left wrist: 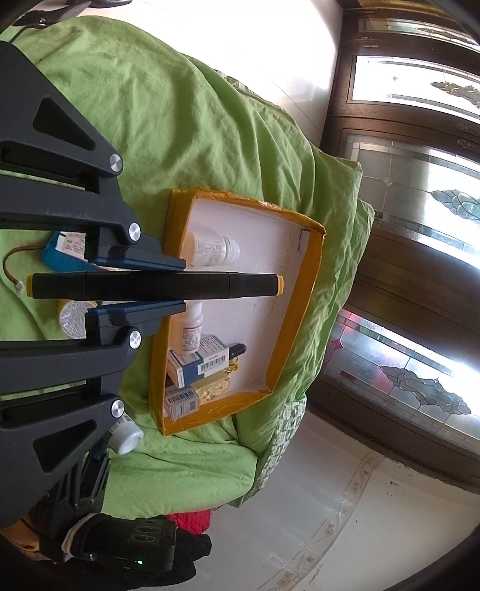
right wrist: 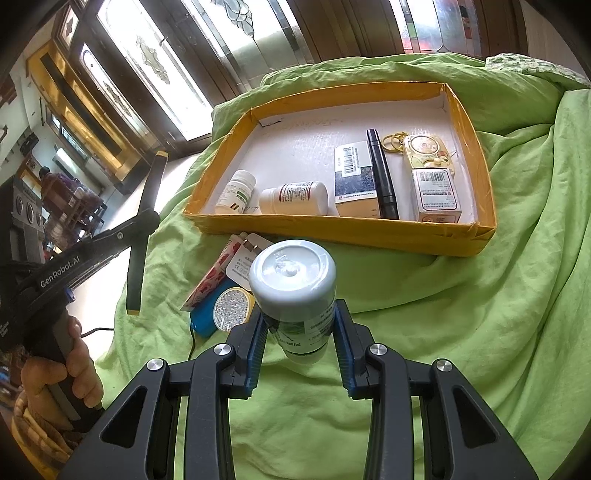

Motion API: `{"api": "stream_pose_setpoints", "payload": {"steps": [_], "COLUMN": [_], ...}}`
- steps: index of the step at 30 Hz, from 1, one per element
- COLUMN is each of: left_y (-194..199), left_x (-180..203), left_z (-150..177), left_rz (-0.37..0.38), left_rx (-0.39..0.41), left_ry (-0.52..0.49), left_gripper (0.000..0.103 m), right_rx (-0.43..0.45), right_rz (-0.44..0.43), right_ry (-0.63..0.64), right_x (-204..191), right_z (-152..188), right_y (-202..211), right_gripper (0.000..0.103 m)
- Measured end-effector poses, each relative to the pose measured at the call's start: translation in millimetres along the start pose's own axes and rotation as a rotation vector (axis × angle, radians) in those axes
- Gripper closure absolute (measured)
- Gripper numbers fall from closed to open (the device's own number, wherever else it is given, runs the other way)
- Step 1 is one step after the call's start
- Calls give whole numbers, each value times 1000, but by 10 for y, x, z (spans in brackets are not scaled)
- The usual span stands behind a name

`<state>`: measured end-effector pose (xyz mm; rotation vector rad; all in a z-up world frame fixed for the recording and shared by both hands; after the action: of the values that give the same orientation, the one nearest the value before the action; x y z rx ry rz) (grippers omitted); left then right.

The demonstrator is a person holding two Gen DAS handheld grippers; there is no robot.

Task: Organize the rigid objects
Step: 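Lift the marker with the left gripper while the right lifts the green-label bottle, then lower the marker into the tray and open the left gripper while the right releases the bottle there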

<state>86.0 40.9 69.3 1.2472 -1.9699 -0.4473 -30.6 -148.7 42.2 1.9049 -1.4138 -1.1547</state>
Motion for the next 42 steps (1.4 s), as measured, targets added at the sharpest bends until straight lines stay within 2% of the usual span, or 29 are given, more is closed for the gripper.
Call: {"api": "stream_pose_setpoints", "payload": {"steps": [6,11,27,30,34,42], "left_y": [-168,-313,-733,-798,-877,-927], "left_x": [229,246,-174,-211,-269,-399], "left_z": [-132,-237,-760,-749,-703,-664], "left_rz": [39,50,-14,-48,-56,-85], "left_rx": [13,23,53,46,20,1], "left_ry": [-32,-29,-24,-50,-41,-30], "left_gripper": [91,91,91,91,91,91], "right_rx": [-7,-12,2,4,10,62], "right_rz": [1,-1,-1,12,31,33], "right_ry": [-10,-18,-38,-36,-25,14], "right_x": [30,59,92,110,120,-5], "right_z": [-5,-20,-154,-230,-364,-864], "right_y": [-17,-31,17,6,0,42], "right_gripper": [72,72,72,72,72,72]}}
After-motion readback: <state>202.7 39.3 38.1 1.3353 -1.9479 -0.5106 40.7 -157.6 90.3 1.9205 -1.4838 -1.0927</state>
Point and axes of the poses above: each gripper's, at about its wrist camera, not at the fingertips, and y roughly against the way its jaws point, x to its right, z to its underside, the point moved 6 cm from there along -y, roughly the way its jaws point, and after that the axes turned 3 degrees about y, right-handed, at the moved point
